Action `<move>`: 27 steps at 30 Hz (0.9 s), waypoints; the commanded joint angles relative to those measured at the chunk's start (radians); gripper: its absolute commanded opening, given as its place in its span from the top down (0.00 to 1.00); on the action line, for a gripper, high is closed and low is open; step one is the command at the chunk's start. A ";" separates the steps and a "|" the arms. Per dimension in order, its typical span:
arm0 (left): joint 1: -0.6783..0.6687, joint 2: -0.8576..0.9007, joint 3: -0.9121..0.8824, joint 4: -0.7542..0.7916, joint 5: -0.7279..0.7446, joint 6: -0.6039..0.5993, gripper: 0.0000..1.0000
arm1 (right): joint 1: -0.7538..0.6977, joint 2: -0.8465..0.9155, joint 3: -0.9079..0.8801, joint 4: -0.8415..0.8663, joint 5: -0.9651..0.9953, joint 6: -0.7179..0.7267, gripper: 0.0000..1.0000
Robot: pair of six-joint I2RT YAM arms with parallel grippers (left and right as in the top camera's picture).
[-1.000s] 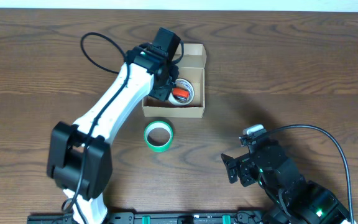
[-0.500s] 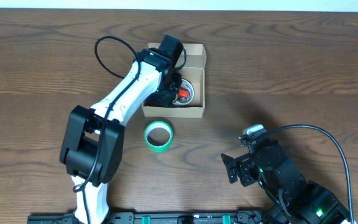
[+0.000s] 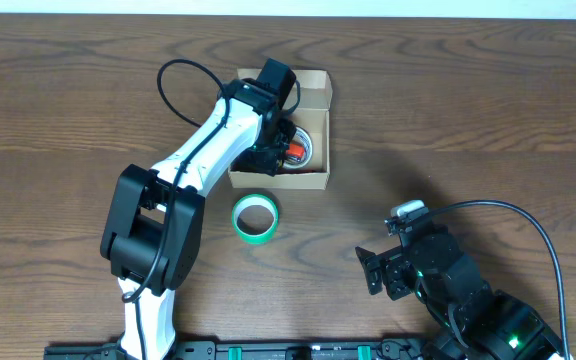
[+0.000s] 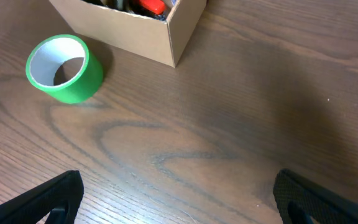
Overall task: Pack container
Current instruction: 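Carry the dispenser with the left gripper into the box and release, then move the left gripper to the green tape roll and grip its rim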
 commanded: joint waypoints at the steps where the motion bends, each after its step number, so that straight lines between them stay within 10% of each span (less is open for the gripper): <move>1: -0.002 -0.011 0.045 -0.007 -0.041 0.023 0.37 | 0.015 0.000 0.000 -0.002 0.011 0.016 0.01; 5: -0.002 -0.045 0.077 -0.007 -0.078 0.051 0.35 | 0.015 0.000 0.000 -0.002 0.011 0.016 0.01; 13: -0.001 -0.219 0.083 -0.138 -0.159 0.051 0.02 | 0.015 0.000 0.000 -0.002 0.011 0.016 0.01; 27: -0.002 -0.651 -0.094 -0.500 -0.275 -0.107 0.04 | 0.015 0.000 0.000 -0.002 0.011 0.016 0.01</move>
